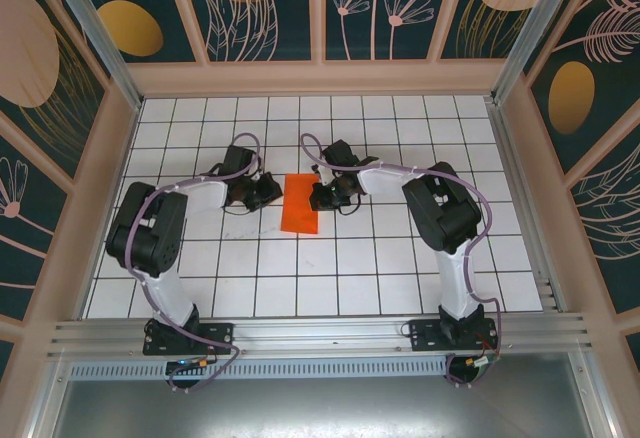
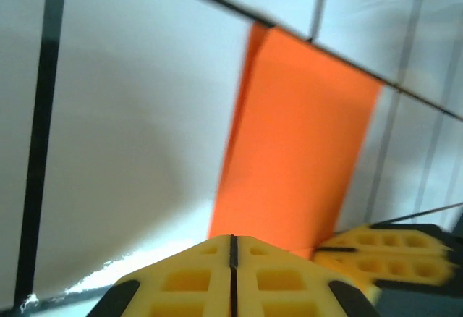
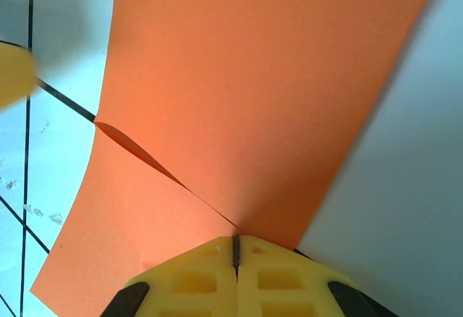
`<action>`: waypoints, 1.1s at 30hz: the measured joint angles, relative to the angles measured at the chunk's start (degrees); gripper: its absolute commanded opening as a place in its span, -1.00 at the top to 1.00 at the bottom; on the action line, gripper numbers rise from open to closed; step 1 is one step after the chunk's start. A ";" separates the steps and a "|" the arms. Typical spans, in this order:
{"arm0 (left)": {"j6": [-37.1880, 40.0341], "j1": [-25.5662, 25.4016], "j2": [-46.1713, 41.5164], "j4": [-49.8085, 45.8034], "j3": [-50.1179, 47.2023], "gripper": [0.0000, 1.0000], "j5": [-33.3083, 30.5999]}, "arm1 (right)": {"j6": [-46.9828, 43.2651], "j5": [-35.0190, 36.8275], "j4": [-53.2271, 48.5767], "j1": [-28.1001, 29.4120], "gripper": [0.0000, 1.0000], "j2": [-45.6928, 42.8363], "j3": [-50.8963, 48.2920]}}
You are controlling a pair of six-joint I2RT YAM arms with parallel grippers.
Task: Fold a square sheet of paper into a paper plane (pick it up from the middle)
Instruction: Fold the triangle a second time at the center of the table.
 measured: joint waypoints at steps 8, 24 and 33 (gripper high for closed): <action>-0.04 -0.68 -4.79 4.42 -0.94 0.82 4.81 | 0.48 -0.13 -0.20 0.00 1.00 0.00 0.17; 0.94 -4.83 5.18 1.57 0.35 0.92 6.01 | 0.68 0.07 -0.66 -0.15 1.00 0.02 1.20; 1.09 -4.83 5.27 1.44 -0.59 0.99 5.46 | 3.28 1.60 -1.49 -0.61 0.97 -1.20 1.51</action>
